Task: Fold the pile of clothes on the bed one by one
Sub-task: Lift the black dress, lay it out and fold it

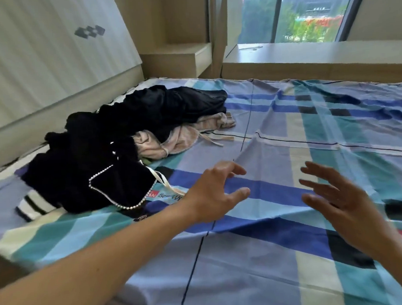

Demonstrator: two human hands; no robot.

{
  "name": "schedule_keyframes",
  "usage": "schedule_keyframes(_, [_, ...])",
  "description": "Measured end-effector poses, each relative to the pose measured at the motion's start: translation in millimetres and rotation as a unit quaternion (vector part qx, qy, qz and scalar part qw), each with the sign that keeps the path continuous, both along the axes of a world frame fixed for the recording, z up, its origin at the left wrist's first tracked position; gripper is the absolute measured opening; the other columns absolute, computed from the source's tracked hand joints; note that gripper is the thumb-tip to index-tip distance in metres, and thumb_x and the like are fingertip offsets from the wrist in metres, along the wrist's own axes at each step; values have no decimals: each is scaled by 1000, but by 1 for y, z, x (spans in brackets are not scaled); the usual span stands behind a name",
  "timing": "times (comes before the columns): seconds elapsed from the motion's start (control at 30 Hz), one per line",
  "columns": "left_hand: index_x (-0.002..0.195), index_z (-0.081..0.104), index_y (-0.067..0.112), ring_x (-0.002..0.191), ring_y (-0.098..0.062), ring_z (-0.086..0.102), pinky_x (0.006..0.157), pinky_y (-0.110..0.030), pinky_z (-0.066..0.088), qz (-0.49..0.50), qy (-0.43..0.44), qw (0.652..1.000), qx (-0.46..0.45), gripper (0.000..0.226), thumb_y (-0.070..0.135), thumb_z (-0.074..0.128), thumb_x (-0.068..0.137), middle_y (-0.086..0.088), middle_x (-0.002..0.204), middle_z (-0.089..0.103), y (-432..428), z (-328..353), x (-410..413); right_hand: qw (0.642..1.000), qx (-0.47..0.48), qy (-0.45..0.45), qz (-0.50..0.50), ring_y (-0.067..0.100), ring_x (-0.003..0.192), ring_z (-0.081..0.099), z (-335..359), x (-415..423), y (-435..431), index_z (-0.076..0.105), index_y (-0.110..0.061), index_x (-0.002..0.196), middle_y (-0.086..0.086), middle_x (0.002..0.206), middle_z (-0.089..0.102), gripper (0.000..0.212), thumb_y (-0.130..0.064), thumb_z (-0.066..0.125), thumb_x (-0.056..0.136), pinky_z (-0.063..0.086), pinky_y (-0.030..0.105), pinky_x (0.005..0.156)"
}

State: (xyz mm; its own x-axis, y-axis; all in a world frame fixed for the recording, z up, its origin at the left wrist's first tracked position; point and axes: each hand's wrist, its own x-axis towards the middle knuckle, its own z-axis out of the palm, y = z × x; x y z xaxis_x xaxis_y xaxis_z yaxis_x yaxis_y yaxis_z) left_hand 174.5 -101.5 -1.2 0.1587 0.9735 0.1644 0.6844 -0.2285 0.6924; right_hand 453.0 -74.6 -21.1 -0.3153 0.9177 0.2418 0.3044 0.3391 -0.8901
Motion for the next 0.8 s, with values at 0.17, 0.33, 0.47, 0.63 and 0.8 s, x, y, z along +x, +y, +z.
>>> schedule_keyframes(0.17, [125,60,19,112,-11,53,98,-26,43,-1,61,998,-16,39,34,70,91,4,124,56,1,-11,-25,999,-6,-27,17,0,122,60,-13,-14,-1,48,-37,142,-23,134,60,97,-87,65,60,43,23,105])
schedule_keyframes(0.33, [128,58,19,124,-21,48,105,-37,39,72,156,985,-20,46,41,70,89,-2,131,53,20,-9,-53,999,-16,-38,23,2,122,61,-27,-20,-2,47,-37,142,-23,133,62,83,-71,71,70,45,29,102])
schedule_keyframes(0.47, [134,49,20,133,-29,37,109,-44,36,288,236,927,-41,65,53,69,82,-5,141,42,46,-11,-108,999,-1,-51,16,7,120,63,-39,-14,-3,47,-39,143,-20,132,63,71,-32,71,76,49,36,97])
schedule_keyframes(0.63, [156,5,18,149,-44,8,109,-66,32,486,196,824,-217,123,49,86,69,-12,162,-3,36,-34,-177,998,3,-47,29,5,115,65,-48,-17,-2,50,-36,141,-17,136,60,73,-19,72,73,49,38,96])
schedule_keyframes(0.8, [156,10,19,129,-41,47,94,-47,50,473,241,814,-235,105,19,82,79,-19,148,33,29,-56,-190,997,21,-55,52,4,116,64,-44,-17,-5,48,-39,140,-19,138,58,69,-23,71,76,46,29,99])
